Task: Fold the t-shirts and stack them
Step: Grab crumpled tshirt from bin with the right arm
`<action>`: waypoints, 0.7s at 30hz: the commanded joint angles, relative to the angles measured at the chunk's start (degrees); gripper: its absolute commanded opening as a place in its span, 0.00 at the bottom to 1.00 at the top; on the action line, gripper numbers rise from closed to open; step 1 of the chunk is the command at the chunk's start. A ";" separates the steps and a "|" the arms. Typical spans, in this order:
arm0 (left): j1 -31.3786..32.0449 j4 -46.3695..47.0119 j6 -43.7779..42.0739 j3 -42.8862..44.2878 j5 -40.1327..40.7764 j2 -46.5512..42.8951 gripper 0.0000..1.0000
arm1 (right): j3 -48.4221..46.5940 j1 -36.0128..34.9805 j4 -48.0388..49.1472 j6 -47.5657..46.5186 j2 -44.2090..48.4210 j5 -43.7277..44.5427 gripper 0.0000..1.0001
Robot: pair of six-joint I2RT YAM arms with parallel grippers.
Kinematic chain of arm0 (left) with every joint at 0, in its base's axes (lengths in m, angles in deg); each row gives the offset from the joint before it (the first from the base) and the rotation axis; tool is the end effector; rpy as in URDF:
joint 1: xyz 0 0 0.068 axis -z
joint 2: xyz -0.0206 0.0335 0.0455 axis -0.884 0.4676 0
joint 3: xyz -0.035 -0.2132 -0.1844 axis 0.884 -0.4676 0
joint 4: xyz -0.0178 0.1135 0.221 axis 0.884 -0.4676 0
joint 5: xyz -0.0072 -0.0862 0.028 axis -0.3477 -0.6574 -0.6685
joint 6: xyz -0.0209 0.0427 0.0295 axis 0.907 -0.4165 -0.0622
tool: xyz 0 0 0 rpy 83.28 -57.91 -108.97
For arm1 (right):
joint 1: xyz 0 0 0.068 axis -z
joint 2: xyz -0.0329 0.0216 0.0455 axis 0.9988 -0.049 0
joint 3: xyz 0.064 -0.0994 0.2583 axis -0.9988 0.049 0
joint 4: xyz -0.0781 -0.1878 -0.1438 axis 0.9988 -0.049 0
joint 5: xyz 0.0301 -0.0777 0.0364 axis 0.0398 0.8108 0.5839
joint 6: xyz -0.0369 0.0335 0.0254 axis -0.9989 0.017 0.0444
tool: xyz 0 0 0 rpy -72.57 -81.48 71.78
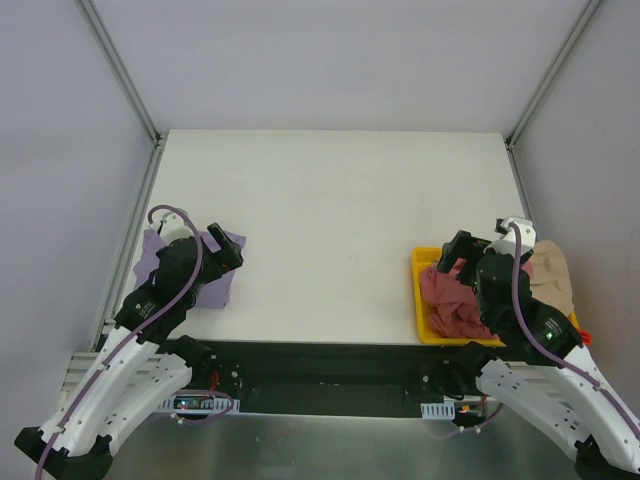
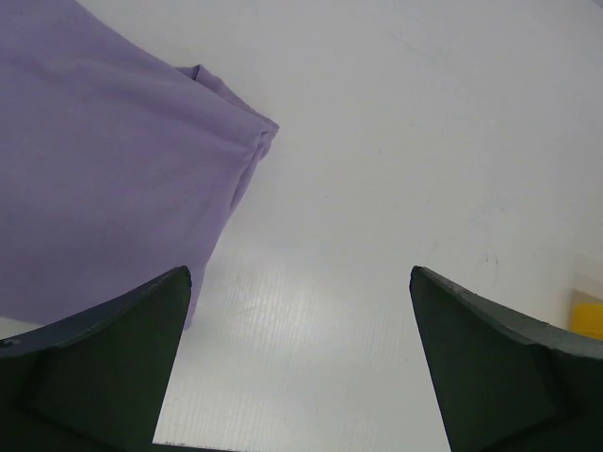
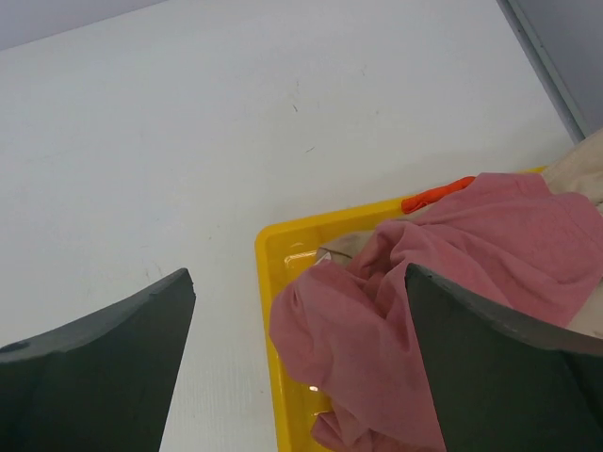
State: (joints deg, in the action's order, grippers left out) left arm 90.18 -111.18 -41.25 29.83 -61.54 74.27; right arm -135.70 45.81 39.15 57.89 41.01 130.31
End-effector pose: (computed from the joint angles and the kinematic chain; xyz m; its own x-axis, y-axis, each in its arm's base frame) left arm 0.1021 -0.0369 0.3101 -0.3432 -0.4647 -0.8163 -0.1380 0.8845 -0.4456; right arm 0.0730 0.0291 0.3457 -0.2299 -0.0050 -0.9732 0.0579 0.9981 -0.0188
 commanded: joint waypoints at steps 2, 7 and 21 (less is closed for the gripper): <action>-0.10 0.02 0.76 1.83 1.57 0.42 0.99 | -2.42 -0.01 -1.33 -1.32 -0.43 -2.03 0.96; -0.10 0.02 1.03 1.74 0.86 1.65 0.99 | -1.19 0.16 -3.78 1.03 0.19 -6.44 0.96; -0.10 0.46 0.41 1.48 1.30 5.96 0.99 | -0.05 7.27 -25.50 20.55 -10.43 -2.65 0.96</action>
State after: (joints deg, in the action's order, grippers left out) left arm 90.18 -111.15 -40.55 29.88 -61.06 79.67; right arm -135.87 48.52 20.03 72.73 34.50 128.89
